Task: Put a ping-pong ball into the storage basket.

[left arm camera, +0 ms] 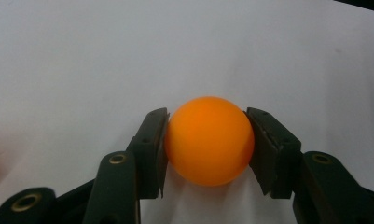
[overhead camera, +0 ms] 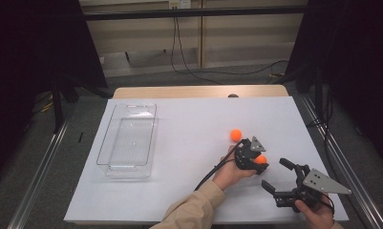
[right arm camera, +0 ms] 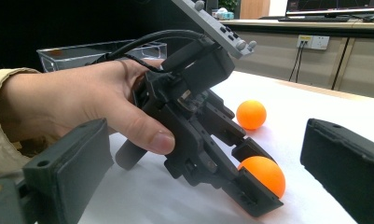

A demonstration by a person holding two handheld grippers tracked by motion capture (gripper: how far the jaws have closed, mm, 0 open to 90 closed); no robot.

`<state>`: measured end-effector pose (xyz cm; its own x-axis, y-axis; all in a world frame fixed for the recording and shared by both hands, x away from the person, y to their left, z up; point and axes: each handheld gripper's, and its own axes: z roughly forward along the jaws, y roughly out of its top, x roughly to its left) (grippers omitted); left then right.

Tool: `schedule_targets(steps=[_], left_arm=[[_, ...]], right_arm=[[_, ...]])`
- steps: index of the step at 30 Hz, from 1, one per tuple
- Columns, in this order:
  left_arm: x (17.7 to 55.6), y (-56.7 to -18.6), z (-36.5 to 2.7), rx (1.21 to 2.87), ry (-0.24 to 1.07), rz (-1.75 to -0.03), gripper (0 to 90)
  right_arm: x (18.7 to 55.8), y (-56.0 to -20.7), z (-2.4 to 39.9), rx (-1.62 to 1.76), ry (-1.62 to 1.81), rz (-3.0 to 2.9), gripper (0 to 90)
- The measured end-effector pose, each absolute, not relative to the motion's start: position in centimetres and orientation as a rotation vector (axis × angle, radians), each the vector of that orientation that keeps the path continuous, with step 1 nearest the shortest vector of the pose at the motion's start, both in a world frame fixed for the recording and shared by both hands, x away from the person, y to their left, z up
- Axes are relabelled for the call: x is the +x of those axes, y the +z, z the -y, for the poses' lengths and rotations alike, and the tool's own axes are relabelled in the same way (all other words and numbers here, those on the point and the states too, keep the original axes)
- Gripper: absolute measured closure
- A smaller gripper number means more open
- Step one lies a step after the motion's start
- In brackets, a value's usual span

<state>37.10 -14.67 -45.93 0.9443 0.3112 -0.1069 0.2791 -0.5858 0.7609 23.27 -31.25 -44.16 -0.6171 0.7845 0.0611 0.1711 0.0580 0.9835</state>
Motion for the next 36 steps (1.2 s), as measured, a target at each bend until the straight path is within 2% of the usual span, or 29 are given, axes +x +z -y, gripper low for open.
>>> schedule_targets(steps=[16, 36], left_arm=[[37.1, -45.2, 13.2, 2.191, -0.013, -0.449, 50.9], [36.8, -45.0, 10.5, 2.200, -0.021, -0.508, 50.9]], right_arm=[[23.3, -44.2, 31.3, 0.955, 1.601, -1.838, 1.5], [23.3, -44.2, 31.3, 0.953, 1.598, -1.838, 1.5]])
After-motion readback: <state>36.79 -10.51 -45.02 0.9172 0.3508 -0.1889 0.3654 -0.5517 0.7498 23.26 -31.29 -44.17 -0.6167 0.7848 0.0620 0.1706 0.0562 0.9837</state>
